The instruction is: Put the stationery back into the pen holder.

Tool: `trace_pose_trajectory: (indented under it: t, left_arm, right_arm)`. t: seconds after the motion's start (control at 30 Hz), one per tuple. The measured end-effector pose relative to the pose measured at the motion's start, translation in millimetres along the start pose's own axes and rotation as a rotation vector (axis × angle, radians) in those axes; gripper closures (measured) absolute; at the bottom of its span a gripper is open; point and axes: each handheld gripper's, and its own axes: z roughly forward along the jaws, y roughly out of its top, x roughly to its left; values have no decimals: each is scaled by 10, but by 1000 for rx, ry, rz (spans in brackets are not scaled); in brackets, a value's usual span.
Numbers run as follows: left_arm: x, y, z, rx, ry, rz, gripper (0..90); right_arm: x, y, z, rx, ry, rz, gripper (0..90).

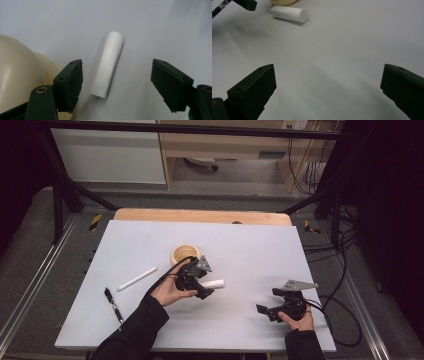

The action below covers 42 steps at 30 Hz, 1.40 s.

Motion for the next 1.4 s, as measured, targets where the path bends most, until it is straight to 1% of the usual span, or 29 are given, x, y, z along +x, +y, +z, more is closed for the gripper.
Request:
trace_pose_trajectory:
  t: [0.1,0.17,0.27,0.33,0.37,0.43,0.47,0.5,0.53,0.6,0.63,0.67,0.7,0.77,0.87,0.93,1.0,1.1,1.2,1.23,1.4]
  left_arm:
    - [-7,19,54,-7,10,13,298]
    - [-15,28,72,-7,1,17,315]
    - [-34,31,104,7,3,28,328]
    - [-45,34,104,7,6,32,359]
    - [-50,37,99,2,9,33,391]
    - [-57,44,86,-5,28,33,462]
    - [-56,47,83,-10,30,29,510]
    - [-52,50,84,-16,26,15,560]
    - [-46,52,85,-16,28,5,605]
    - [-46,54,99,-6,53,3,676]
    - [-41,52,107,-4,48,-5,712]
    - [-32,48,115,-3,40,-16,741]
    - [-26,45,124,-1,44,-18,769]
    - [-13,36,145,15,58,-17,812]
    - [-5,19,166,37,90,-6,868]
    - [0,9,176,38,99,-12,892]
    - [9,4,187,42,113,-12,896]
    - [18,-3,198,28,125,-14,897]
    - [34,-10,209,27,134,-10,897]
    - [42,-14,215,29,129,-12,897]
    - [54,-30,259,37,152,17,897]
  right_arm:
    - [1,-3,-3,0,0,-2,8]
    - [2,-4,-6,2,2,-5,8]
    - [1,-4,-9,0,0,-4,8]
    - [2,-4,-9,0,2,-5,8]
    - [2,-4,-9,2,3,-5,8]
    - [2,-5,-9,2,2,-6,8]
    - [2,-5,-9,2,3,-6,8]
    - [2,-4,-9,1,3,-5,8]
    - [3,-4,-9,1,4,-5,8]
    - [4,-5,-9,0,3,-5,8]
    - [3,-4,-9,0,3,-5,8]
    - [3,-4,-9,-1,3,-5,8]
    - [3,-4,-9,0,3,-5,8]
    - [3,-4,-8,1,3,-6,8]
    - [4,-5,-7,1,4,-6,8]
    - [4,-4,-8,2,3,-4,8]
    - [4,-5,-6,2,4,-7,8]
    - [5,-6,-4,2,4,-5,8]
    - [5,-5,-5,2,4,-5,8]
    - [5,-5,-4,2,5,-5,8]
    - [5,-6,-3,3,5,-6,8]
